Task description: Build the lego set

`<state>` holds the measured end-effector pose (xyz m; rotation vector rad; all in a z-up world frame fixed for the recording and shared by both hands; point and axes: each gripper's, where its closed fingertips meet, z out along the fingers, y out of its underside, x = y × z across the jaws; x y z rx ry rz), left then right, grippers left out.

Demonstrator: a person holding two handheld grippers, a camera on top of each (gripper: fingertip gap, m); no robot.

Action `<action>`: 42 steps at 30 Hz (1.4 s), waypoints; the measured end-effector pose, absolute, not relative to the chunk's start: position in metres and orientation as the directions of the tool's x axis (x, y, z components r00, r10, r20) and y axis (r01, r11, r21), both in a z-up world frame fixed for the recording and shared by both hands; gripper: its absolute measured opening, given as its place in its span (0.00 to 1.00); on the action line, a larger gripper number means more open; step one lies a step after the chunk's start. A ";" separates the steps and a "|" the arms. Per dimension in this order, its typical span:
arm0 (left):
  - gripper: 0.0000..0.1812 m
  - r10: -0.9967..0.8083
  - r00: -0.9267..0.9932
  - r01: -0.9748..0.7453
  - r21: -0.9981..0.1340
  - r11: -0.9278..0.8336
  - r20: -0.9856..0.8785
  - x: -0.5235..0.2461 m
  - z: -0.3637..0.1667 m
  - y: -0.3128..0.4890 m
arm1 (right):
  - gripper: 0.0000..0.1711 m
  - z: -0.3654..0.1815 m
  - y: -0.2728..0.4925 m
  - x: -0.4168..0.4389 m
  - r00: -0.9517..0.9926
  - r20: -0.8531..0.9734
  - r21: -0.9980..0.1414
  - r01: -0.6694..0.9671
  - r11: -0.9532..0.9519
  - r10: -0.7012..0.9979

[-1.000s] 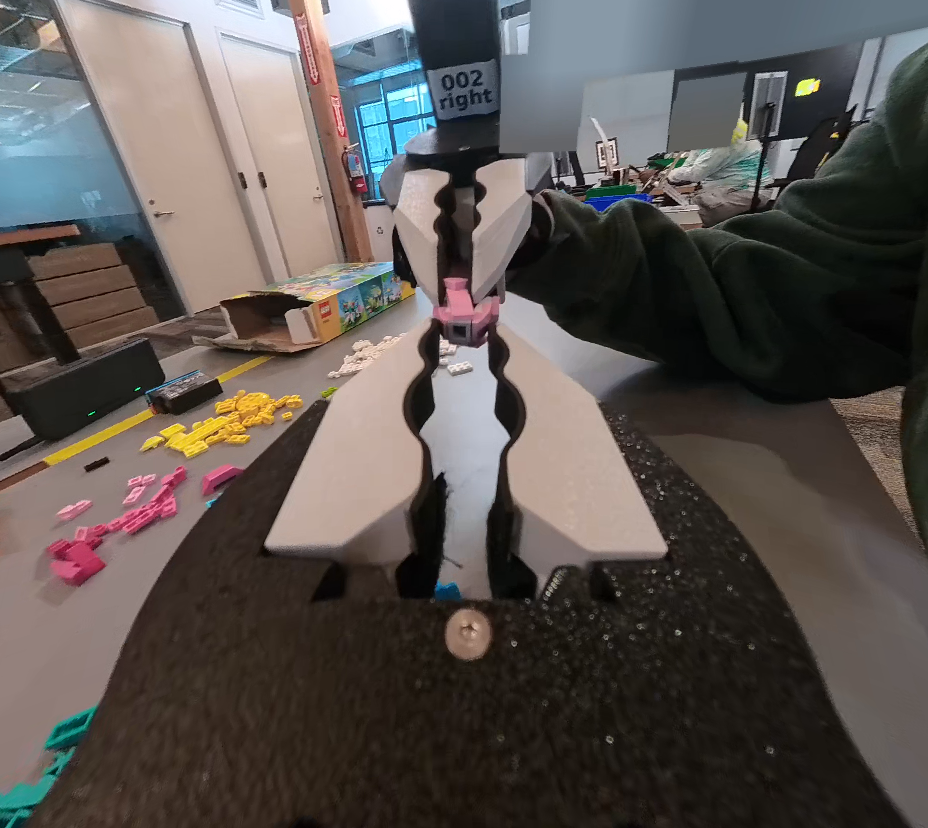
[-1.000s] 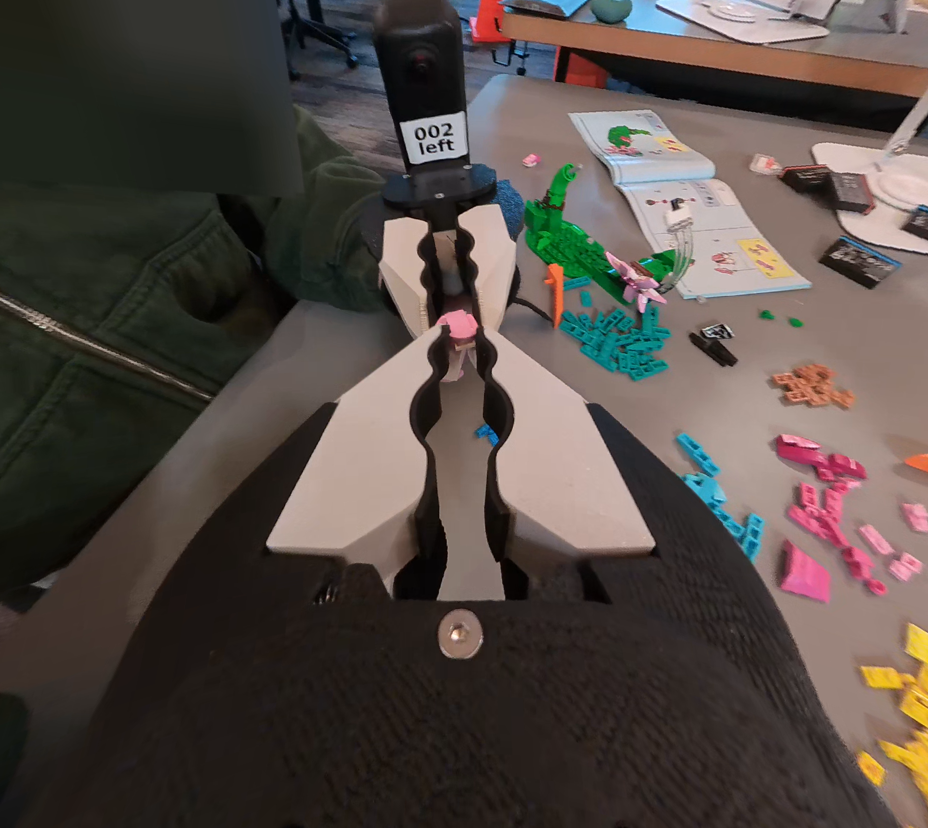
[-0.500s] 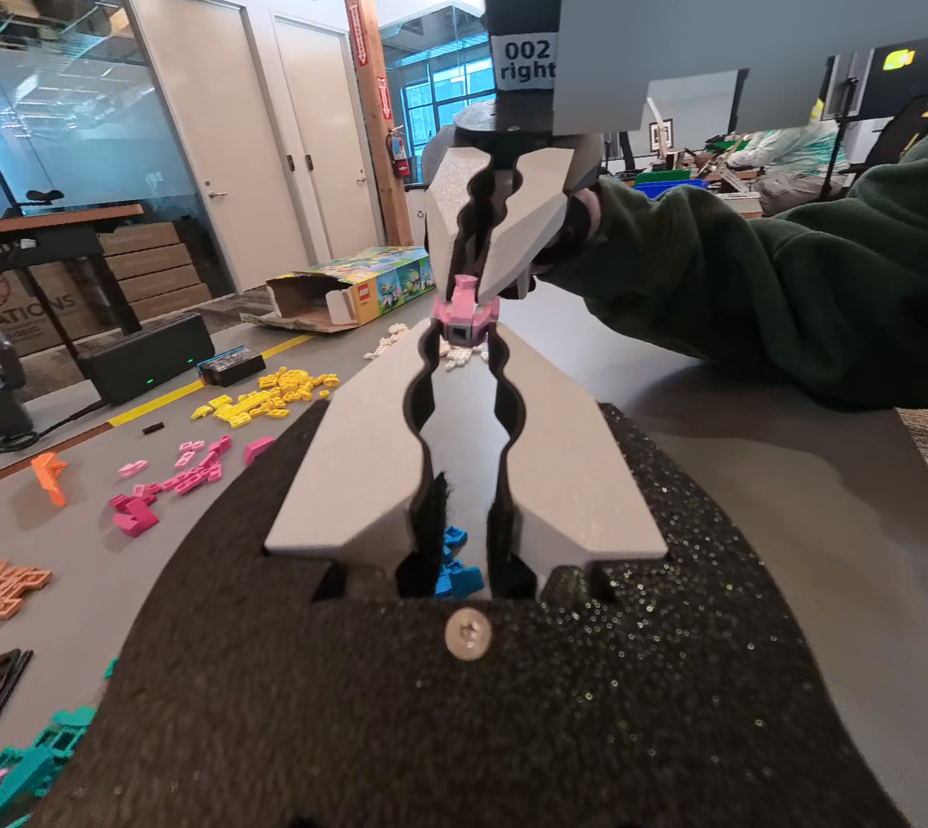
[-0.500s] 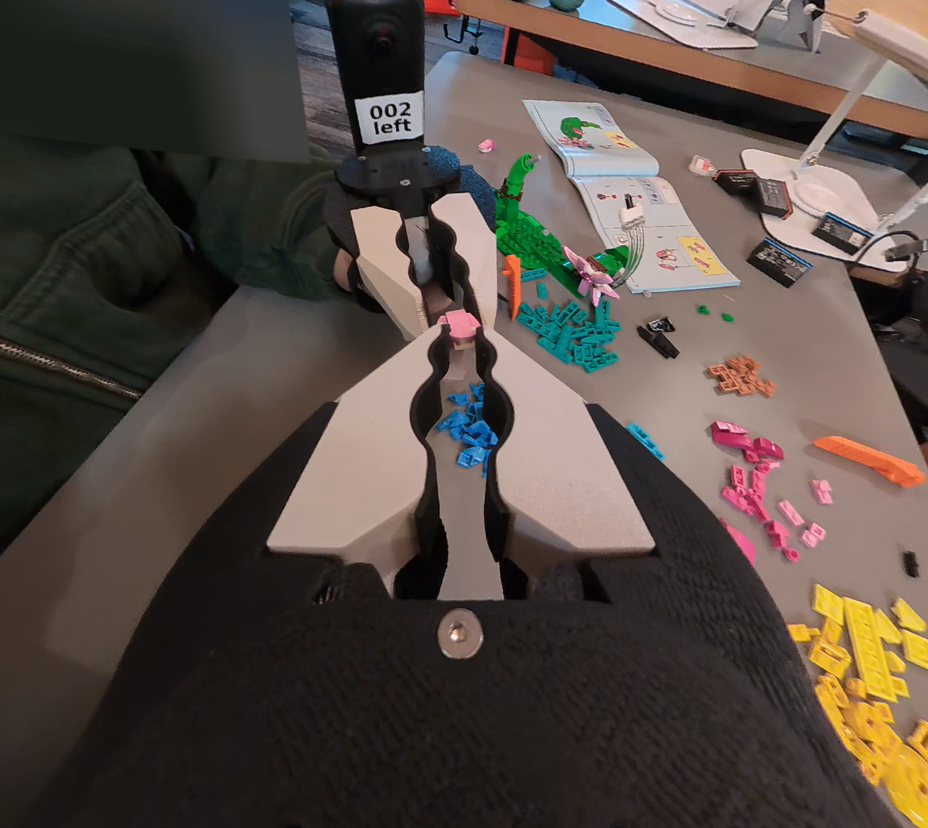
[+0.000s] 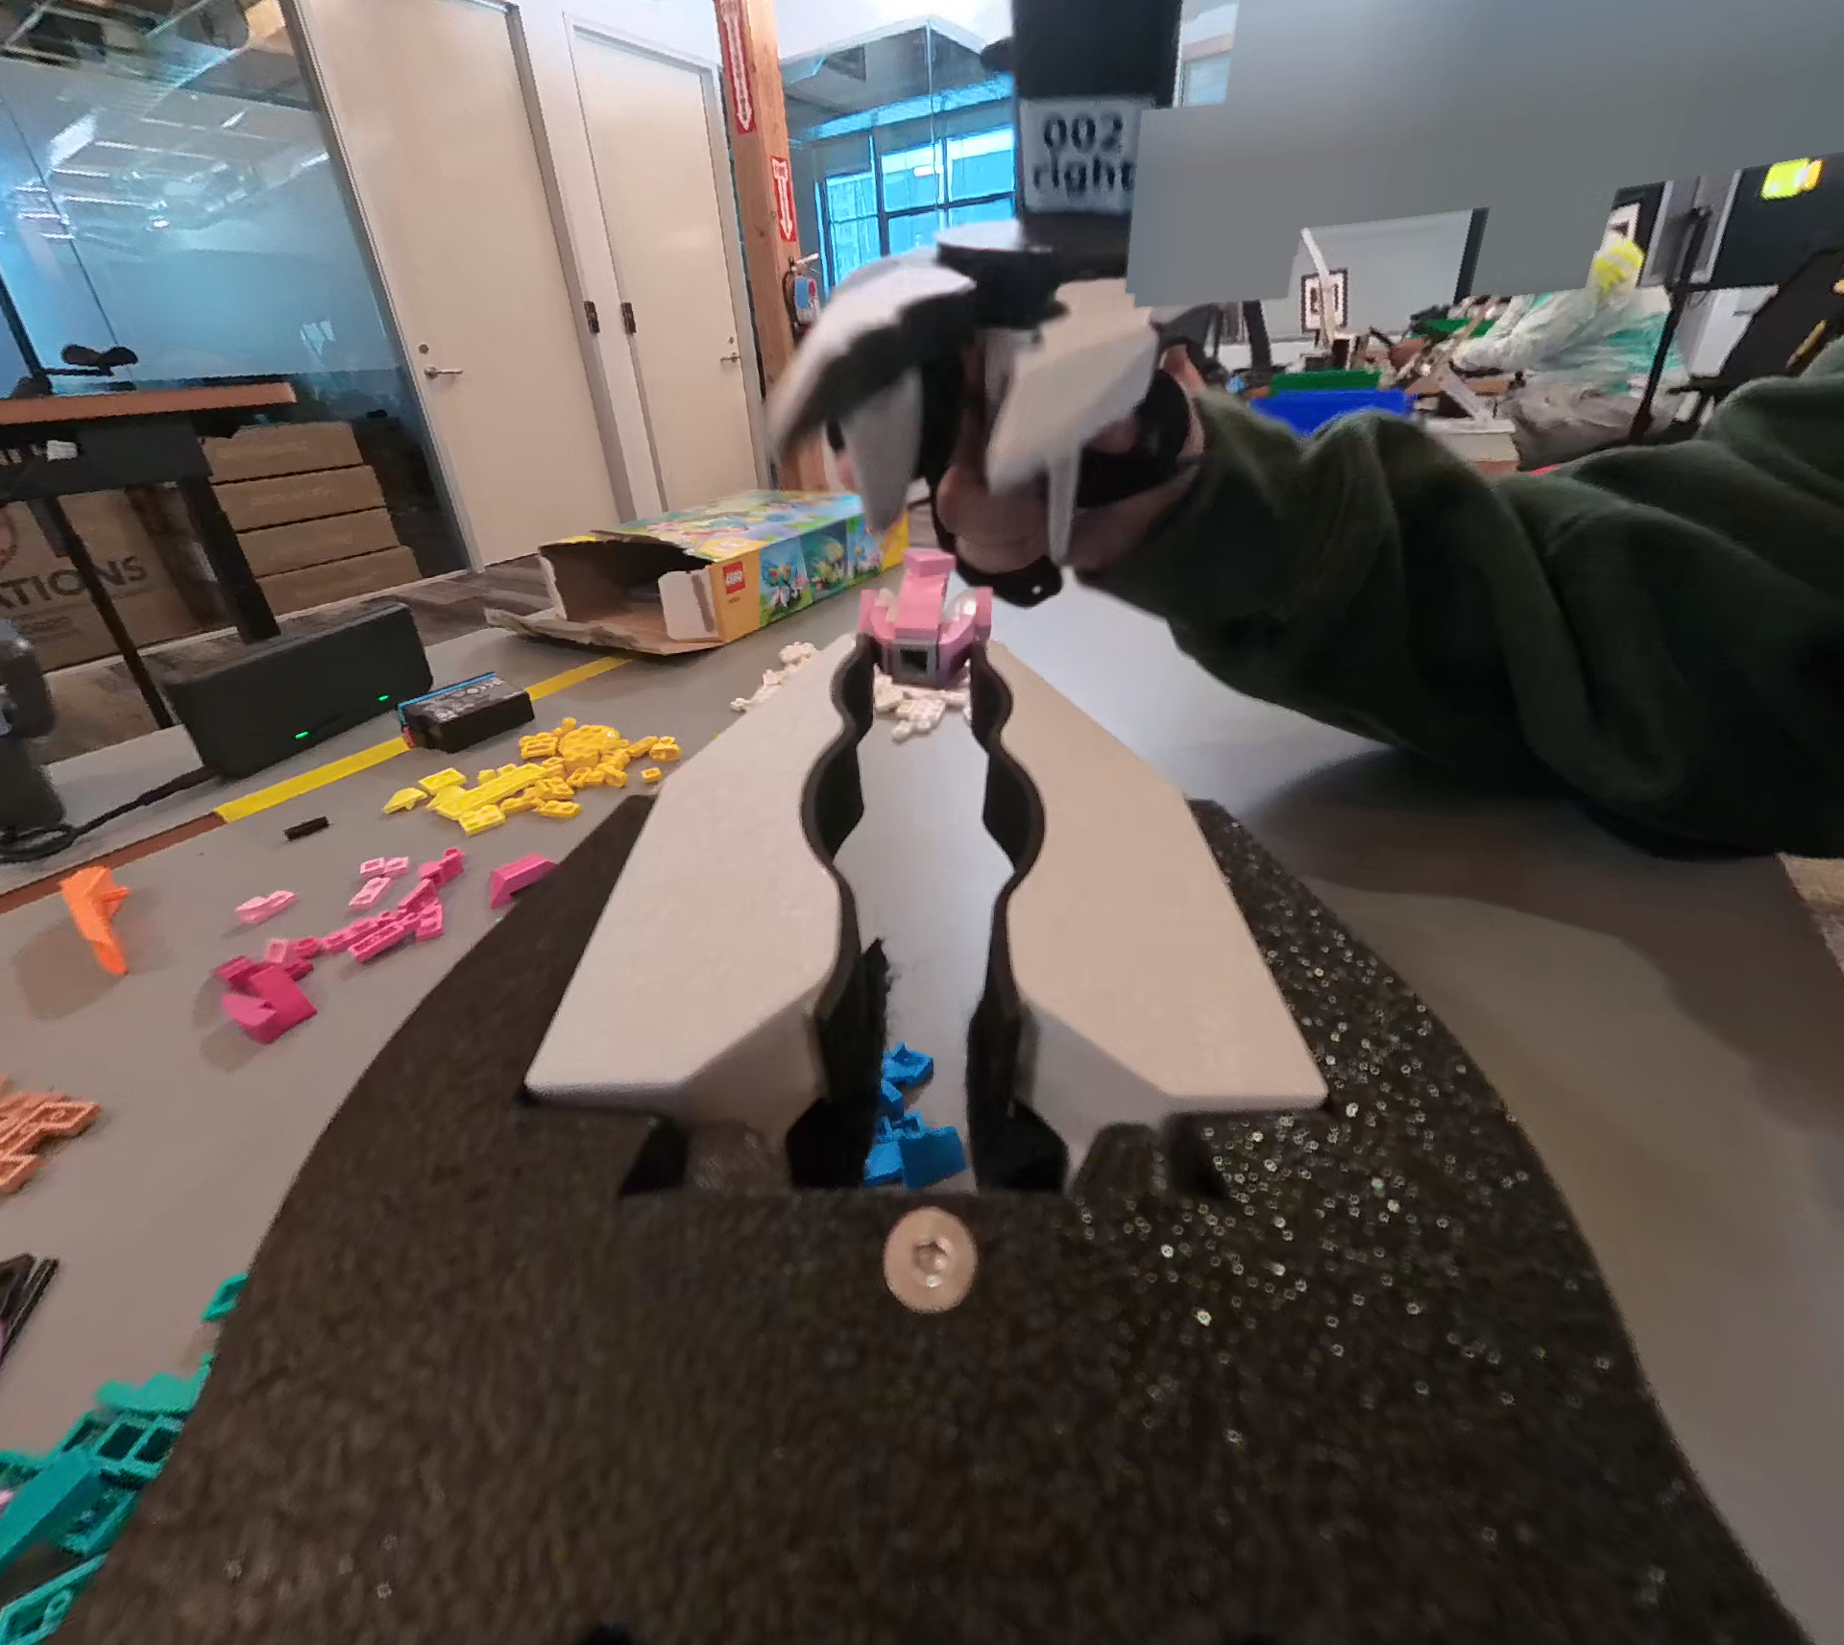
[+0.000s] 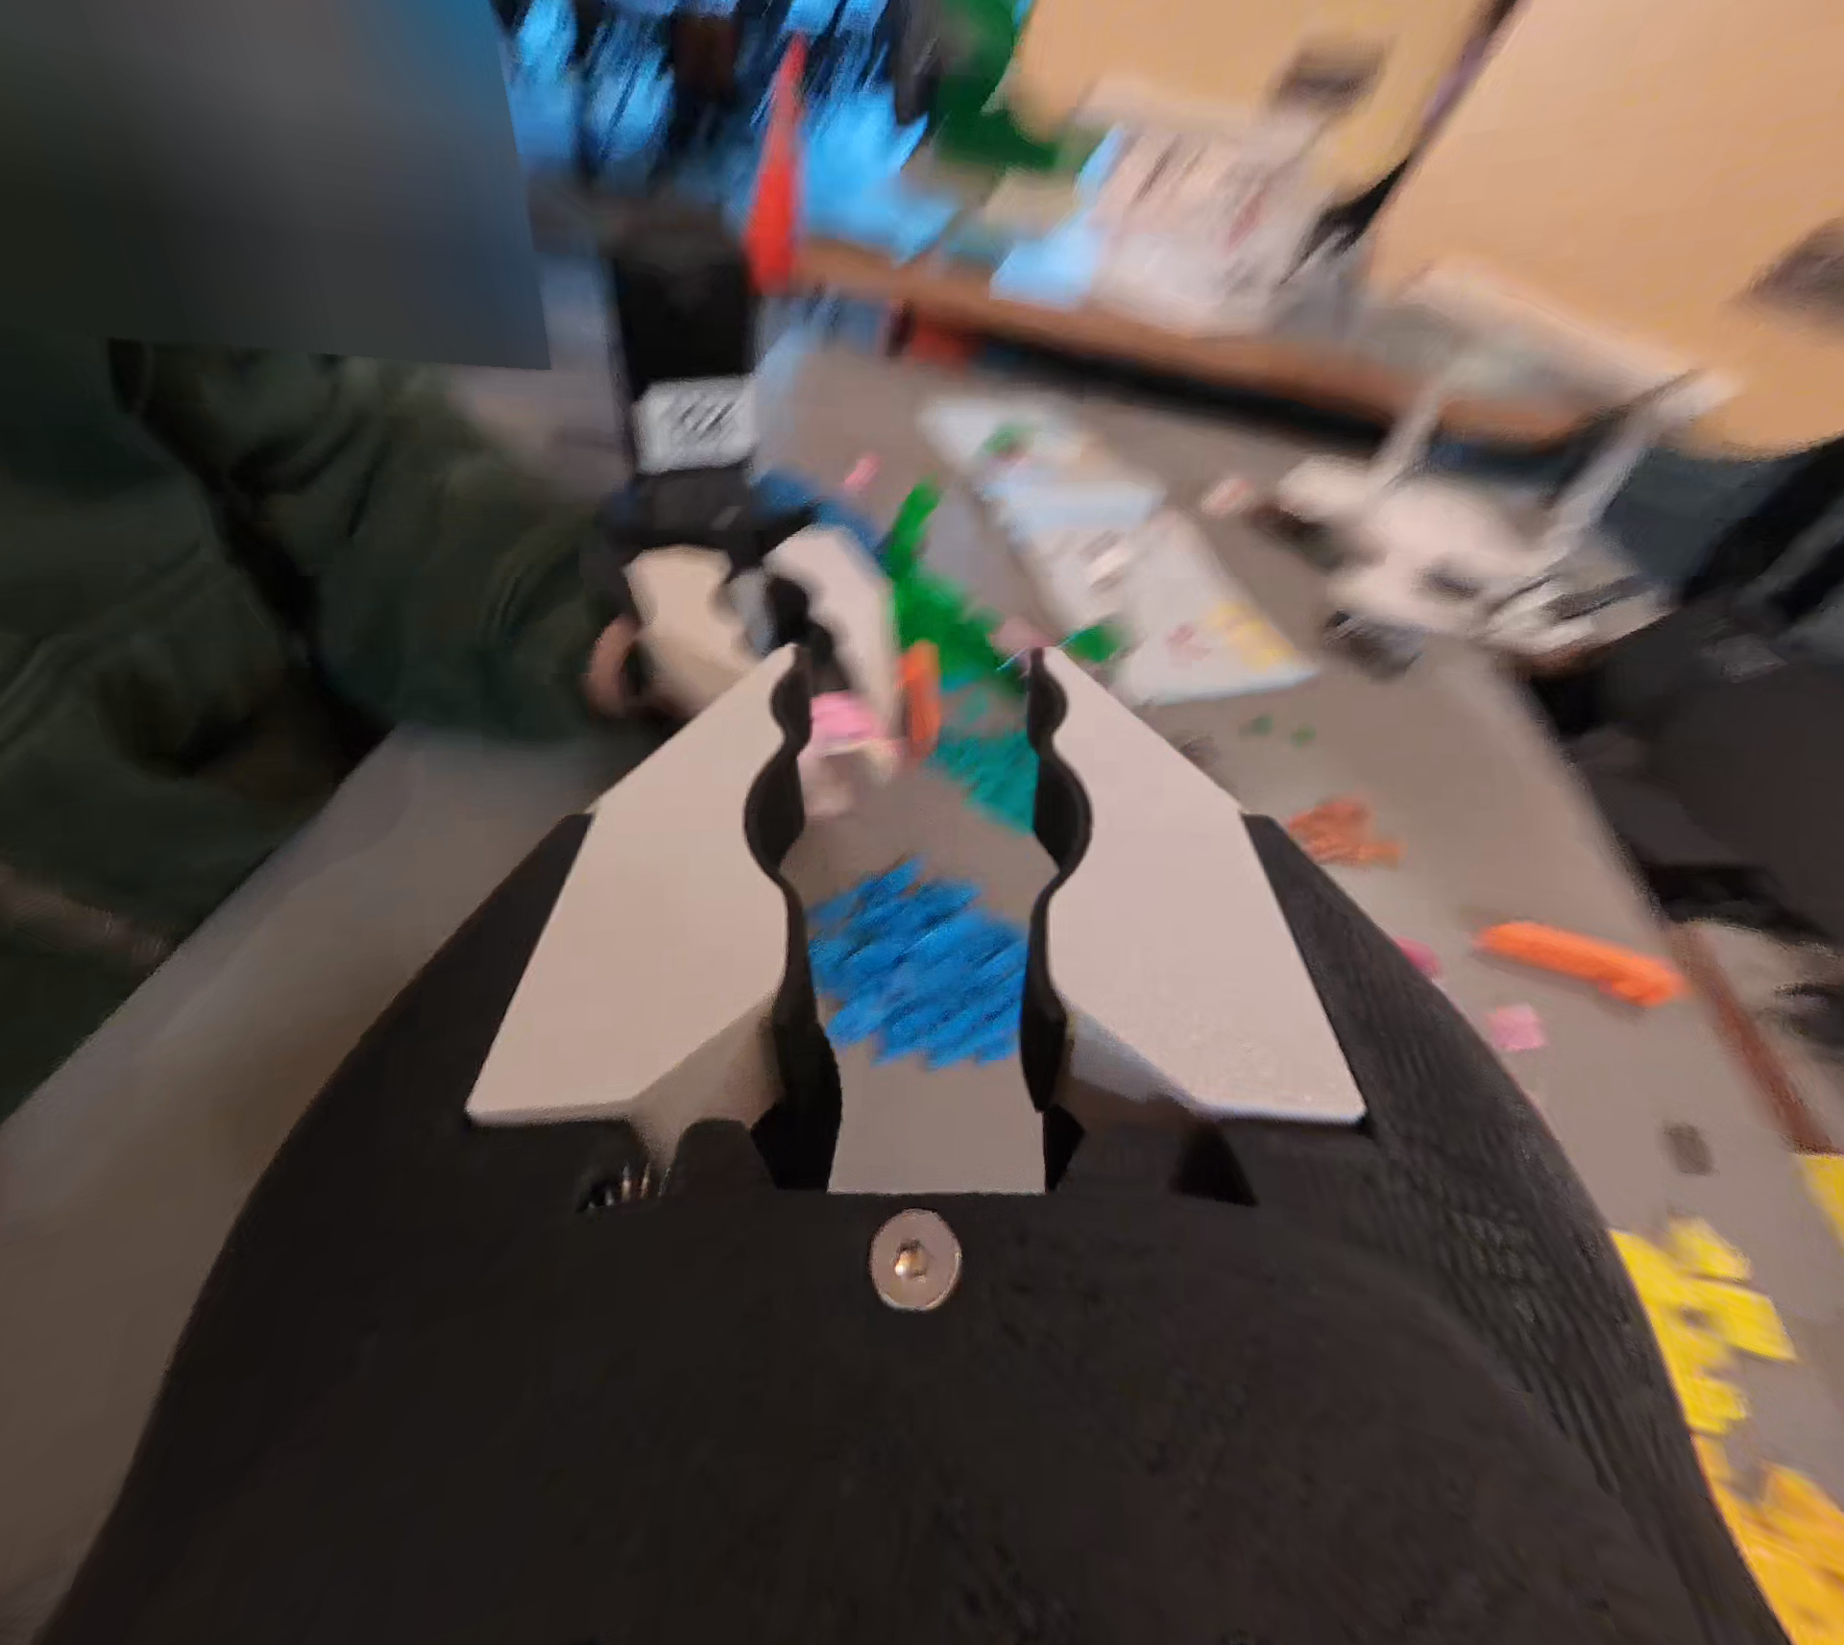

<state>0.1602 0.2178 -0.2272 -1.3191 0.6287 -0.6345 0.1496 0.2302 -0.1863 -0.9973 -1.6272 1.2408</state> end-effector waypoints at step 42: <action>0.09 -0.396 0.890 -0.079 -0.932 0.354 -0.226 0.091 -0.199 0.213 | 0.19 -0.231 0.309 0.156 0.264 0.418 -0.890 -0.072 0.450 0.869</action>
